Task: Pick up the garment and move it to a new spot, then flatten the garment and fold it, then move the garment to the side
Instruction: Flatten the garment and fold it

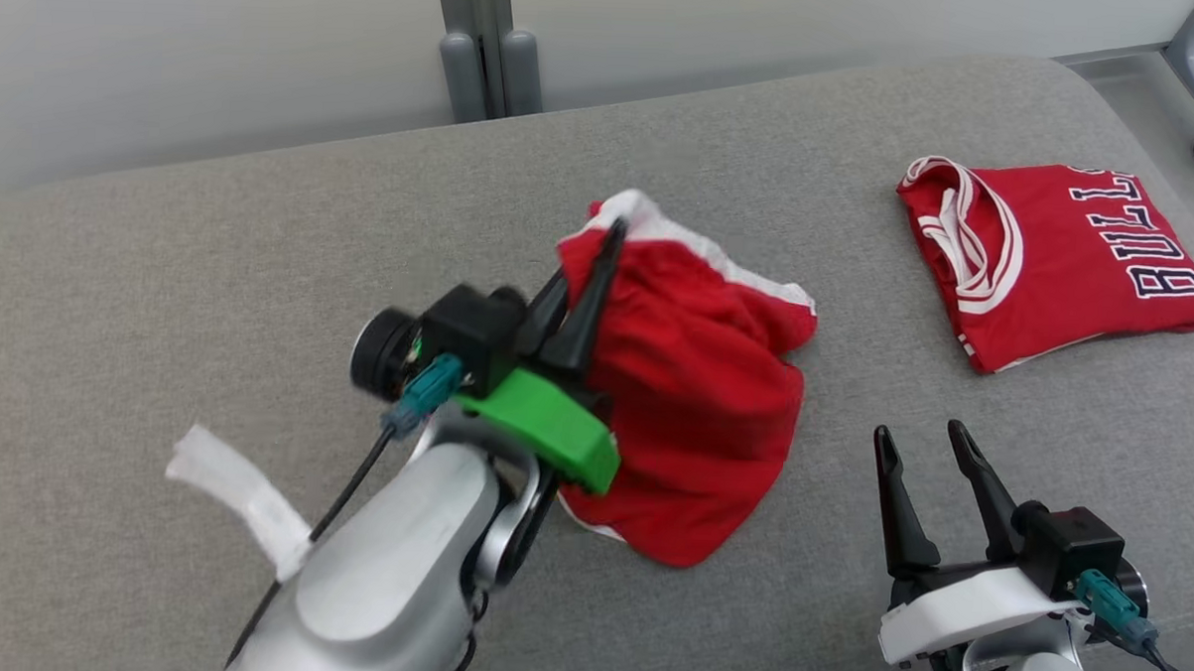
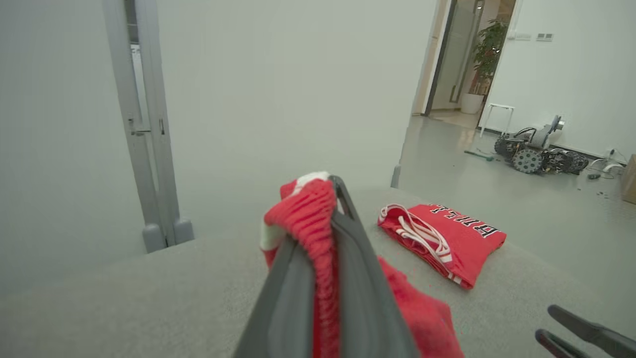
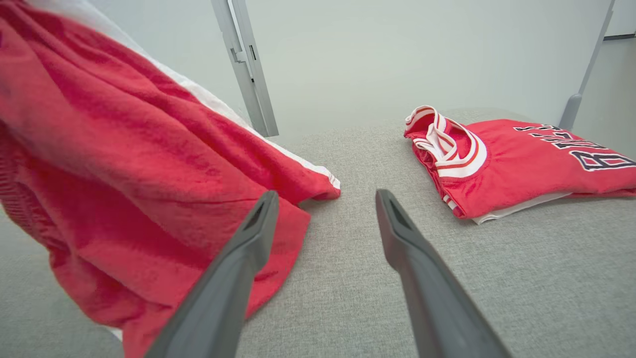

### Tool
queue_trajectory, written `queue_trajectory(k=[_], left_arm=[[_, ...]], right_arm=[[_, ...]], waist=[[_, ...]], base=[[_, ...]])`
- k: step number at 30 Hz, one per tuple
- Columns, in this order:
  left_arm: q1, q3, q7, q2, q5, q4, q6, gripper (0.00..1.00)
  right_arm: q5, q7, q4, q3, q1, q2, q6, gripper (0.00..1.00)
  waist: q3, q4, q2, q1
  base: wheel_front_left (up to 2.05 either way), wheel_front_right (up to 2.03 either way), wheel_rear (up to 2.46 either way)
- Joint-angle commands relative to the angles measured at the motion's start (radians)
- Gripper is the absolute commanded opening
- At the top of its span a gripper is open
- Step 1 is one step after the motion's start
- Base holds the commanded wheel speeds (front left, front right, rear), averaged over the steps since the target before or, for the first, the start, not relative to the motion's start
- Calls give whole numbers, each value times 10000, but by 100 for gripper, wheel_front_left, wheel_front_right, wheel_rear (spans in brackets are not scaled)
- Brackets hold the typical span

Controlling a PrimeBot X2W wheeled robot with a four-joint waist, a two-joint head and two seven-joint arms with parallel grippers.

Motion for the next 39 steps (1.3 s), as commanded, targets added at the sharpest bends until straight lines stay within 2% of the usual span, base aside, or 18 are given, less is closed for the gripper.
queue_trajectory(k=[1,6,12,15,23,30,36,37,38,39], left_arm=[[528,126,-25,206,-23,-74,39,0],[2160,778,-28,705,-196,-502,-11,0],[3488,1202,-15,917,-561,-717,-191,0],[3923,1344,-15,848,-658,-539,-337,0],[4163,1804,-16,541,-980,932,-976,0],[3731,2569,-16,330,-444,1665,-1498,0],[3646,3229,-17,177,158,1853,-1781,0],[3718,3324,-17,154,232,1882,-1842,32],[3794,3396,-17,132,271,1907,-1865,56],[3898,3461,-17,107,336,1940,-1914,99]], right_arm=[[-46,-28,-47,-36,65,-18,-3,100],[-118,-27,-39,-81,21,-18,-3,100],[-152,-28,62,-52,-34,-20,-3,100],[-167,-28,92,-108,-38,-20,-3,100],[-219,-29,154,-108,-152,-20,-3,100],[-253,-29,190,-168,-215,-20,-3,100],[-219,-29,231,-174,-220,-20,-3,100],[-210,-29,230,-174,-211,-21,-3,100],[-202,-29,226,-177,-199,-21,-3,100],[-192,-29,219,-181,-182,-20,-2,100]], waist=[[90,180,-1,0],[126,604,-1,0],[50,971,-1,0],[21,1092,-1,0],[-1,1147,-1,0],[24,1074,-1,0],[26,1012,-1,0],[22,1006,-1,0],[18,1005,-1,0],[13,1008,-1,0]], base=[[0,0,0],[0,0,0],[0,0,0],[0,0,0],[0,0,0],[0,0,0],[0,0,0],[0,0,0],[0,0,0],[0,0,0]])
